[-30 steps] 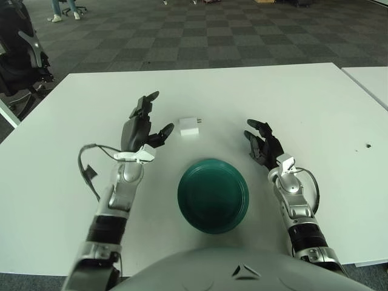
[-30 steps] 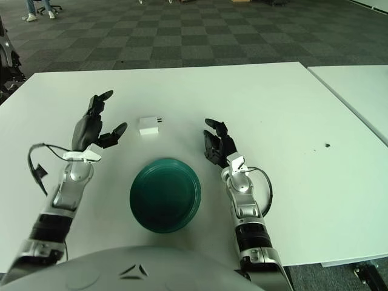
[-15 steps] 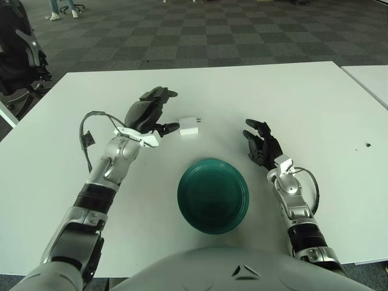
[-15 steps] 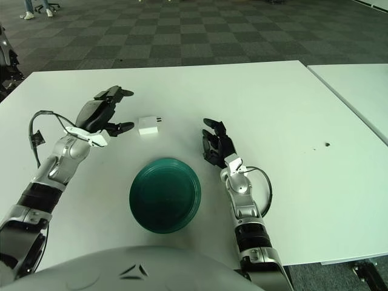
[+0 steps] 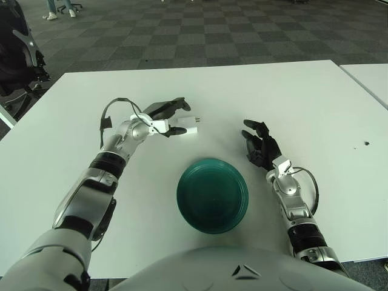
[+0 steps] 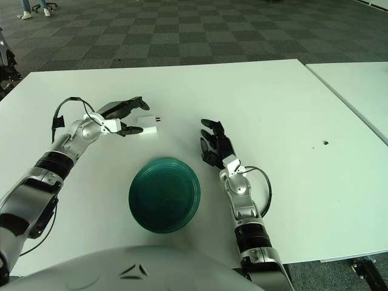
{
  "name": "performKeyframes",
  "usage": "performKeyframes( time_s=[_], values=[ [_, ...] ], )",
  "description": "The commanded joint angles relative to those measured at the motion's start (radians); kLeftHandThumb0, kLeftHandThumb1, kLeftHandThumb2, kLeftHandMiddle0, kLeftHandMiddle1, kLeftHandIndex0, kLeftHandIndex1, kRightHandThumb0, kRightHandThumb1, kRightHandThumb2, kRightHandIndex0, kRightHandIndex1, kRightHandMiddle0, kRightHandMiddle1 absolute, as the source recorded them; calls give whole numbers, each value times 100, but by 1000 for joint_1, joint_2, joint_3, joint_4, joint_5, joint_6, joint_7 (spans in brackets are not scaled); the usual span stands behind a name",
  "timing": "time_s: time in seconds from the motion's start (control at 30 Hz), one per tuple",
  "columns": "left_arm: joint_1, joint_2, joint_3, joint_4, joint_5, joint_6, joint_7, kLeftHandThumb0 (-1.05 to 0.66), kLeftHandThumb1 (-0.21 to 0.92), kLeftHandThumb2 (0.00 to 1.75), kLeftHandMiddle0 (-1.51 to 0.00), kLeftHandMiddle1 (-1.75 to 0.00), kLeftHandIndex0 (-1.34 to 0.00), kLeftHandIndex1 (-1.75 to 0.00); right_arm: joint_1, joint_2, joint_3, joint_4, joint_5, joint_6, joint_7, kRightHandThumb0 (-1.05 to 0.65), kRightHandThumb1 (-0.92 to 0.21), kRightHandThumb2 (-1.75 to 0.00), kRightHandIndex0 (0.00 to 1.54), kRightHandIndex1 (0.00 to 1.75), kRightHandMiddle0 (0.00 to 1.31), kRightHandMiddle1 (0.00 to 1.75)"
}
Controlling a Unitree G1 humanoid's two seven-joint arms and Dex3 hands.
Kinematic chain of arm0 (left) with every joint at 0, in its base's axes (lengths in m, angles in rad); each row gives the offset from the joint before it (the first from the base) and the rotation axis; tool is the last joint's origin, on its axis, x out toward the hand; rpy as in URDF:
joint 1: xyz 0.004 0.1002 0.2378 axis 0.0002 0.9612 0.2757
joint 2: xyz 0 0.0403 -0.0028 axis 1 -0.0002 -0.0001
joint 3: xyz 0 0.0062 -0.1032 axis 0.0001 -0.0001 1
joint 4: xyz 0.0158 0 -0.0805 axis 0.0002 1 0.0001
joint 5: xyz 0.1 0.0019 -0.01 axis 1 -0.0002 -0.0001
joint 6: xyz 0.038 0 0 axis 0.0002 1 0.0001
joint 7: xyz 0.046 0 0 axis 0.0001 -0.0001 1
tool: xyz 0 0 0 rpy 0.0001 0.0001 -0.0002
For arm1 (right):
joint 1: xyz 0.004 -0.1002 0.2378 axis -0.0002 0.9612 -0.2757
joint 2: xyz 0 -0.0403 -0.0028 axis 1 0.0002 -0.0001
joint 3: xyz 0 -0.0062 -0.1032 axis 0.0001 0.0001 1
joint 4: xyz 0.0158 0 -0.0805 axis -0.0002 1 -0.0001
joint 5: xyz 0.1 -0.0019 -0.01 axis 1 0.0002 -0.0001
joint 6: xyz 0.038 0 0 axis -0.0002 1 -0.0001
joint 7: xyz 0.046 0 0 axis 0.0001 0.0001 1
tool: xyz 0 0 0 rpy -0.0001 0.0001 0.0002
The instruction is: Put the charger into the plate.
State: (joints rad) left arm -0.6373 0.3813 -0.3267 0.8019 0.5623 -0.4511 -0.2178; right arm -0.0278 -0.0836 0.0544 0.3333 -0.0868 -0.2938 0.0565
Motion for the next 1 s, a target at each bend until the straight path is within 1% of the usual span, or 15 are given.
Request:
performKeyframes(
  time_s=[0.0, 0.13, 0.3, 0.4, 0.47, 0.53, 0.67, 0.8, 0.97],
  values=[
    [-48, -10, -9, 38, -36, 6, -67, -105, 92, 68, -34, 0, -18, -99, 33, -4, 2, 47, 8, 40, 17, -56, -92, -72, 57, 5, 0, 86],
    [-66, -24, -4, 43, -77, 42, -150, -105, 92, 72, -31, 0, -12, -90, 37, -2, 4, 45, 3, 35, 18, -56, -92, -71, 58, 5, 0, 86],
    [-96, -42, -11, 64, -84, 84, -183, -105, 92, 74, -29, 0, -7, -86, 38, 0, 6, 45, 2, 37, 20, -57, -92, -70, 61, 6, 0, 85],
    [-127, -61, -26, 102, -66, 110, -164, -105, 92, 74, -29, 0, -5, -85, 39, -2, 9, 46, -6, 35, 16, -57, -92, -70, 61, 7, 0, 85],
    [-135, -64, -35, 117, -56, 114, -151, -105, 92, 75, -31, -1, -4, -85, 39, -2, 11, 49, -10, 30, 14, -57, -92, -70, 60, 7, 0, 85],
    [-141, -65, -43, 128, -52, 112, -142, -105, 92, 76, -32, -2, -3, -85, 39, -2, 12, 50, -11, 28, 13, -57, -92, -70, 60, 6, 0, 85],
    [-171, -80, -68, 203, -30, 93, -101, -105, 92, 78, -34, -2, -3, -85, 39, 0, 16, 49, -10, 27, 13, -57, -92, -70, 60, 6, 0, 84],
    [-195, -85, -89, 249, -12, 81, -70, -105, 92, 79, -34, -2, -2, -86, 39, 1, 19, 48, -14, 32, 7, -57, -92, -70, 60, 6, 0, 83],
    [-221, -94, -117, 302, 23, 78, -9, -105, 92, 81, -34, -2, -1, -86, 37, 5, 19, 51, -7, 45, 8, -58, -92, -70, 58, 6, 0, 83]
  ],
)
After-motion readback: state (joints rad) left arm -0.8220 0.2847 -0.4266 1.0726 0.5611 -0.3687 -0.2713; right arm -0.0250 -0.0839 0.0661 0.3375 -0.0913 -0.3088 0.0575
